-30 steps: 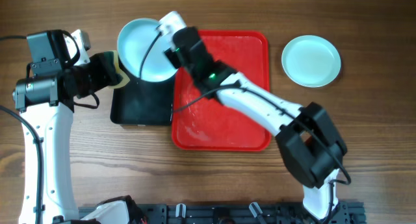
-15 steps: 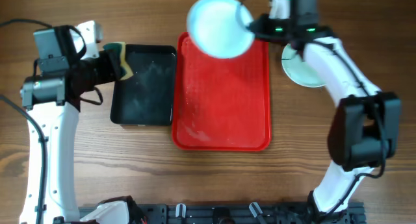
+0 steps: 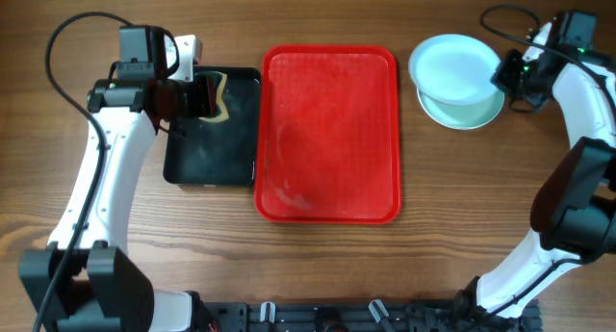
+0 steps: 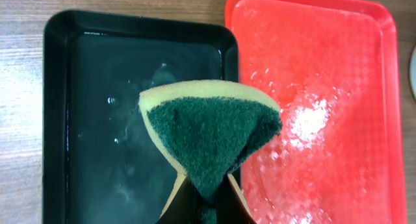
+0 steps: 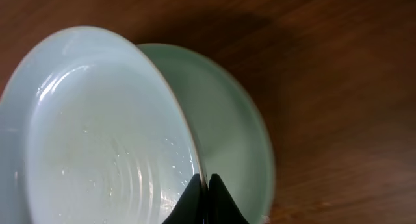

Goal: Clean dirty plates on tray and stack at the side
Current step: 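Carry the plate right and lower it onto the plate stack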

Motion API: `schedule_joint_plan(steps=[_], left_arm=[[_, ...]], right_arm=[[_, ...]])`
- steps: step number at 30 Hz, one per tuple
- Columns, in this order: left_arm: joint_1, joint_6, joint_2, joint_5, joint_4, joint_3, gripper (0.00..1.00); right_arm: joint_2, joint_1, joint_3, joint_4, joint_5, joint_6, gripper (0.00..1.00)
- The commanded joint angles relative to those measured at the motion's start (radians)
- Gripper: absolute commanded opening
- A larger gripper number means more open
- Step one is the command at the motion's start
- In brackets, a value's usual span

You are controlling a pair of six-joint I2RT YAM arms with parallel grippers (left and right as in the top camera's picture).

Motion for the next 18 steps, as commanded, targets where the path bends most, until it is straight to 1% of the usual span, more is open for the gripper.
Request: schedule_joint_plan(steps=[1,3,5,8,10,13,15,16,18], left_arm=[[-0.001,0.020,0.043,-0.006,0.015,-0.008,0.04],[-0.001,0.020,0.060,-0.006,0.018,-0.008,0.04],[-0.001,0.020,0.076,-0.006,0.021,-0.008,0.04],[-0.001,0.019,0.084,-0.006,0.029,-0.008,0.05],[-0.001,0.020,0.084,-0.011,0.042,-0.008,0.05],[-0.001,0.020,0.084,-0.069,0.051,-0.008,0.04],[-0.001,0.020,0.084,-0.104,0.051,-0.013,0.04],[-0.001,0.020,0.084,-0.104,0.055,-0.022,0.04],[-0.001,0.020,0.084,-0.108,0.064,-0.045,0.04]], right_arm=[[-0.033,0.002,0.004,-0.015,0.144,-0.019,0.04],[-0.032,0.002,0.004,-0.038,0.201,-0.018,0.04],[-0.024,0.002,0.003,-0.054,0.214,-0.018,0.04],[-0.018,0.003,-0.039,-0.047,0.200,-0.010,0.04],[-0.013,0.003,-0.080,-0.011,0.193,-0.009,0.04],[-0.011,0.003,-0.093,0.023,0.121,-0.019,0.04],[-0.011,0.003,-0.093,0.021,0.117,-0.021,0.05],[-0.011,0.003,-0.093,0.021,0.117,-0.021,0.06],[-0.011,0.003,-0.093,0.024,0.117,-0.020,0.16]])
